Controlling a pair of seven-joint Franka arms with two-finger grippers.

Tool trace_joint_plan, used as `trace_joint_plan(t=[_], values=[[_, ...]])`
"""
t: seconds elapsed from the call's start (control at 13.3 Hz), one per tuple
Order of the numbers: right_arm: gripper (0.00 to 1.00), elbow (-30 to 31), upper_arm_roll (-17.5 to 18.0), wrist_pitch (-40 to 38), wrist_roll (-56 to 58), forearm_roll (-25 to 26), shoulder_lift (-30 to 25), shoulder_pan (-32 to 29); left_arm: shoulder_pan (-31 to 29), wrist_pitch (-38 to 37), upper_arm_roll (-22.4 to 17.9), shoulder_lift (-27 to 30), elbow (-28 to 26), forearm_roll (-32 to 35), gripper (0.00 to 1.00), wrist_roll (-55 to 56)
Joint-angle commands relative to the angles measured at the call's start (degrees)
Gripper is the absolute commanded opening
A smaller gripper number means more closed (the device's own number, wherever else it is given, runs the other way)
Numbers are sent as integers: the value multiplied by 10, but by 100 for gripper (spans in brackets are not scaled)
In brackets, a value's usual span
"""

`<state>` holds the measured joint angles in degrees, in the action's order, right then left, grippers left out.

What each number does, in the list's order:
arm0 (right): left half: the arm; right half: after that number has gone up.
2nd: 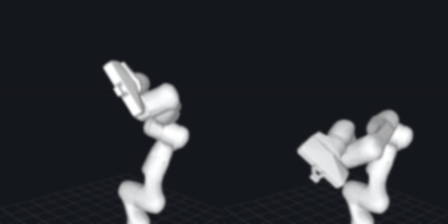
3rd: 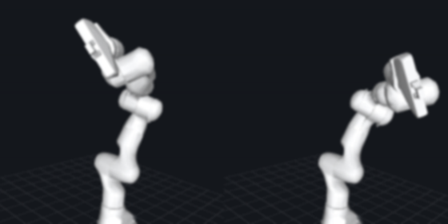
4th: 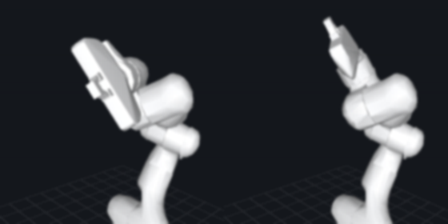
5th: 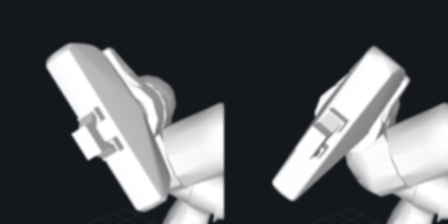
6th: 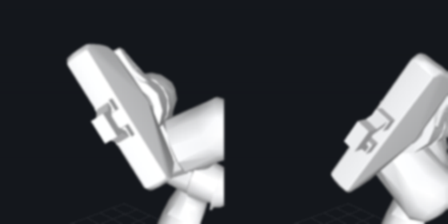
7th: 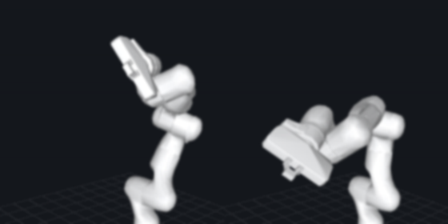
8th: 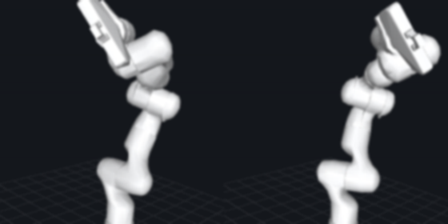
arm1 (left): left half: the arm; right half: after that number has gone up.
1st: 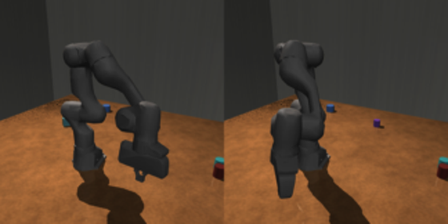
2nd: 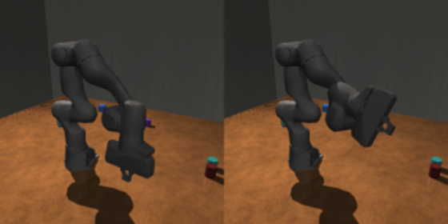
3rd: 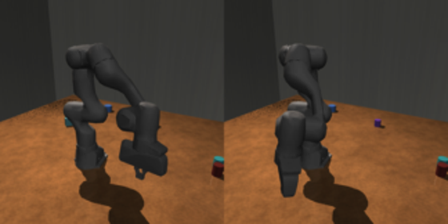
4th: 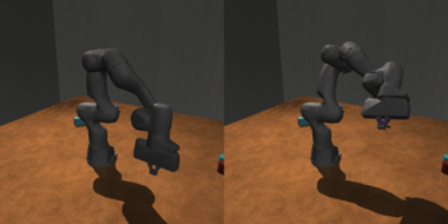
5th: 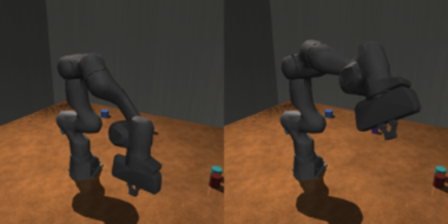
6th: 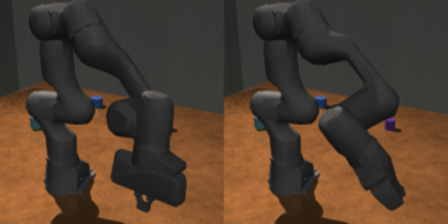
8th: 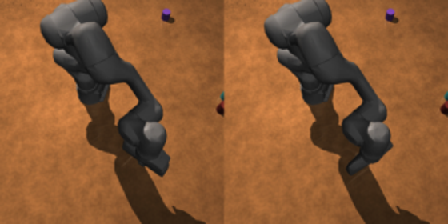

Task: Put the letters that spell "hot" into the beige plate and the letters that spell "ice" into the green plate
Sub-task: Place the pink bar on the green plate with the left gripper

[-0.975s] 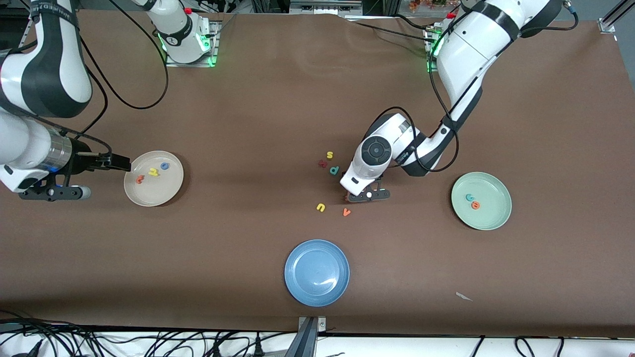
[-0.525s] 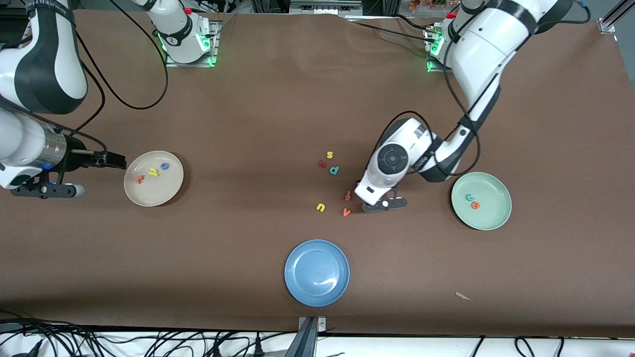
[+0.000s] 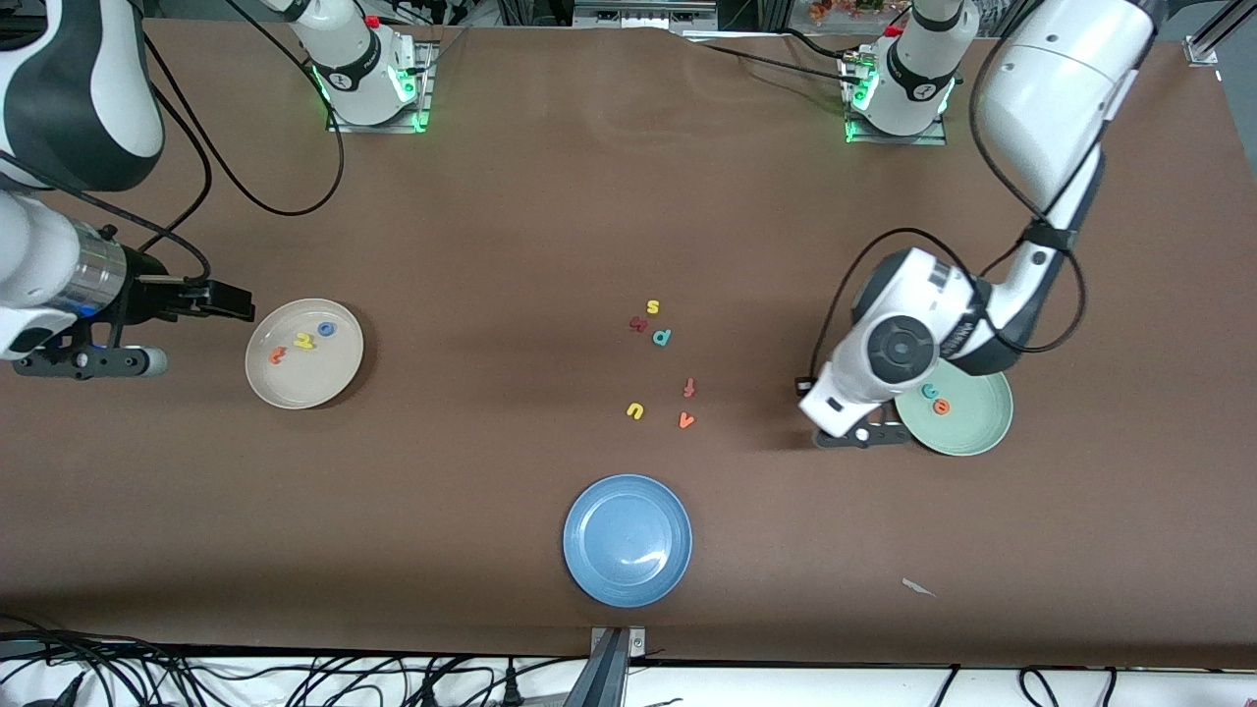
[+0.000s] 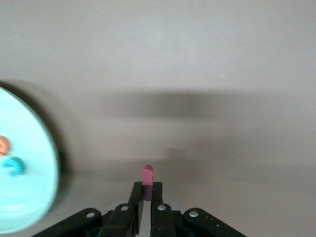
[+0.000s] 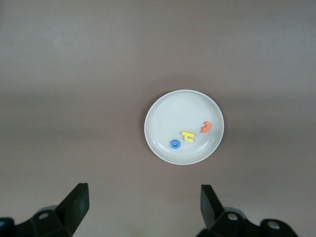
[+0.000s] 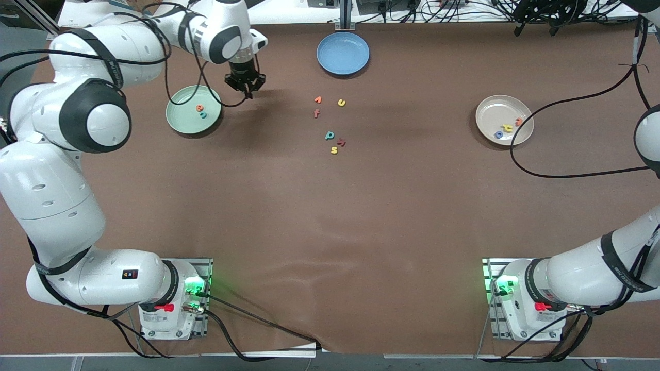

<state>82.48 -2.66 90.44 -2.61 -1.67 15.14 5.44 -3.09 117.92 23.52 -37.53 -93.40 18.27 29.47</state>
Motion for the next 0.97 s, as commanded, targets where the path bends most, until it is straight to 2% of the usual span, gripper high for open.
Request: trace_joint_plan(t=[0.0, 0.3, 0.53, 0.6, 0.67, 0.75, 0.82, 0.9], values=[[100, -27, -2, -15, -12, -1, -26, -9, -54, -5, 4, 45, -42, 18, 0, -91], [100, -25, -3, 2, -33, 18, 7, -15, -131, -4, 4, 56, -62, 35, 0, -193], [100, -19, 3, 35, -55, 21, 15, -4, -157, -4, 4, 49, -69, 39, 3, -196], [100, -17, 3, 36, -56, 22, 15, 4, -165, -4, 4, 42, -70, 40, 7, -196], [100, -17, 2, 36, -72, 28, 16, 11, -169, -6, 3, 40, -74, 40, 19, -196], [100, -17, 3, 40, -88, 39, 19, 12, -175, -8, 3, 40, -71, 40, 74, -195], [100, -16, 3, 43, -97, 40, 26, 18, -177, -20, 3, 41, -66, 39, 100, -195], [100, -14, 3, 43, -102, 40, 26, 20, -177, -34, 2, 44, -61, 39, 100, -195]])
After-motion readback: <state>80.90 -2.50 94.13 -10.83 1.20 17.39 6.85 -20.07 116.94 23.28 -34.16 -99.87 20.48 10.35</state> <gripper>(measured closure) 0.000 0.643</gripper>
